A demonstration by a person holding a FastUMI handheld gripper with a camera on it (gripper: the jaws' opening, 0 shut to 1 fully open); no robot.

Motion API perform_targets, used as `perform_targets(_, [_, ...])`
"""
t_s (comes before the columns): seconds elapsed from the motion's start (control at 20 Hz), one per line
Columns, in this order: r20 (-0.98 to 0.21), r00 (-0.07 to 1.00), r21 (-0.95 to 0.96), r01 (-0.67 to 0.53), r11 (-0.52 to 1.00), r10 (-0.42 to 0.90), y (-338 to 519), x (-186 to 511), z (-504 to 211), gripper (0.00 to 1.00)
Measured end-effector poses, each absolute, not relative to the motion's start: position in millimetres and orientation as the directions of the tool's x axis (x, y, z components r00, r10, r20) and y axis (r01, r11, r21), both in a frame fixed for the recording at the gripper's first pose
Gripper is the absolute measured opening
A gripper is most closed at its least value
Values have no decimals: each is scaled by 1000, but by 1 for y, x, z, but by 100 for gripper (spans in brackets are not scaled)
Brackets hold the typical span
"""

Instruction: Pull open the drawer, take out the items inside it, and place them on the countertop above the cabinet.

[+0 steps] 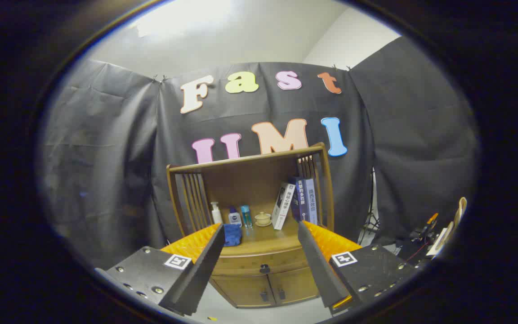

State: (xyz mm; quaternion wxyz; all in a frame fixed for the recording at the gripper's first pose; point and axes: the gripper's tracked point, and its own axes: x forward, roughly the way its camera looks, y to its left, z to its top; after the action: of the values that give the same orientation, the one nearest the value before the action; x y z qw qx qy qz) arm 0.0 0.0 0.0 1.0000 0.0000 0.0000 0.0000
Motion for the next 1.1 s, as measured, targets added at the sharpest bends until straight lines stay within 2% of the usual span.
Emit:
perform_targets(0.6, [-27,999,-31,18,999,-19,-3,5,-14,97])
perform_targets(1.1, [31,998,-56,47,997,-45,-15,14,2,97])
